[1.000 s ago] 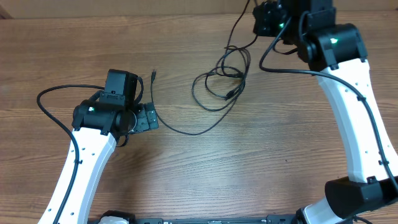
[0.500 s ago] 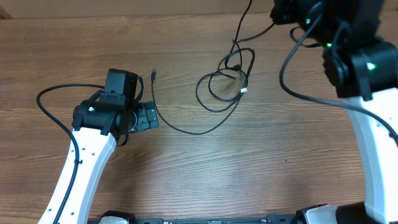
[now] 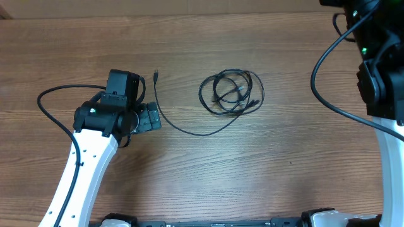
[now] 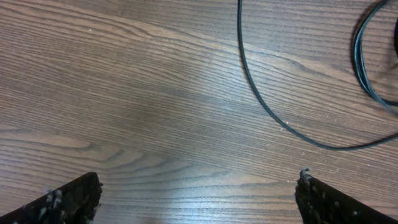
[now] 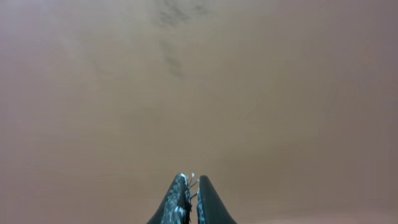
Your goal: Untangle cables
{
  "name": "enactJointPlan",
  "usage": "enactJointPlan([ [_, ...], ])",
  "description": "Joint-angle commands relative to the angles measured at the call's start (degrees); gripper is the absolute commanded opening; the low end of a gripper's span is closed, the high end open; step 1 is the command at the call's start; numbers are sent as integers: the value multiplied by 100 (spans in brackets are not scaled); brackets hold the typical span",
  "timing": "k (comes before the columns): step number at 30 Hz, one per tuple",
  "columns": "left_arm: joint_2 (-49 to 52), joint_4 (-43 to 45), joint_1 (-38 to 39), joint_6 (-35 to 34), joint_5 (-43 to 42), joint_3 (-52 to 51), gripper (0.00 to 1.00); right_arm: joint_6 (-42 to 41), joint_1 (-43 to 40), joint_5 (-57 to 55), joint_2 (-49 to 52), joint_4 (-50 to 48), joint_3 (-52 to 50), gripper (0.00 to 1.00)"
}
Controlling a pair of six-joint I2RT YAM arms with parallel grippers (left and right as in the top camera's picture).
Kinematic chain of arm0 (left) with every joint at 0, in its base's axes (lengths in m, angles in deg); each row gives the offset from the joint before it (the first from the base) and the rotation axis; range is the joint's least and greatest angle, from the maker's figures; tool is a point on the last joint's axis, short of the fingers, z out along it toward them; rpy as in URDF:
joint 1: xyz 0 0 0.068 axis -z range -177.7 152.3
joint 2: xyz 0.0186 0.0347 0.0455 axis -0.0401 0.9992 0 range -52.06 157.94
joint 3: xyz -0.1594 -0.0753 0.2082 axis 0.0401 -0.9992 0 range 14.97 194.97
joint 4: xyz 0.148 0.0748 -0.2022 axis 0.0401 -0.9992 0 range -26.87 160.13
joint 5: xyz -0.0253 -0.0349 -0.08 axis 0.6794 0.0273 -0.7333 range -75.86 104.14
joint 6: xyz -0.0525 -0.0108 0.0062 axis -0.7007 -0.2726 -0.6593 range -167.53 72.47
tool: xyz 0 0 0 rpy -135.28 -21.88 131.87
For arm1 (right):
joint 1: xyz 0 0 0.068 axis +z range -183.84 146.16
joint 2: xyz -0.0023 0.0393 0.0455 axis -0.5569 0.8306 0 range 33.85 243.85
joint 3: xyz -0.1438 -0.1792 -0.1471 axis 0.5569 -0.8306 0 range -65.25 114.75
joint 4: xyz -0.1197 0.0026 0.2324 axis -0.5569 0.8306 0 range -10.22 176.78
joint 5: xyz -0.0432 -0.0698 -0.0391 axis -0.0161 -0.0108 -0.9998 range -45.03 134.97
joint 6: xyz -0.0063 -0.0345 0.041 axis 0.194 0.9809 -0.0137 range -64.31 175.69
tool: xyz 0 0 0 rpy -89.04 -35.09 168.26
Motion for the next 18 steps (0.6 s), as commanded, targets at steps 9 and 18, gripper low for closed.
enactJointPlan([
  [9, -61, 4, -20, 22, 13, -11, 100, 63, -122, -83, 629, 2730, 101, 33],
  [18, -61, 0, -20, 22, 11, -11, 99, 66, -81, 2277, 1790, 2924, 101, 54],
])
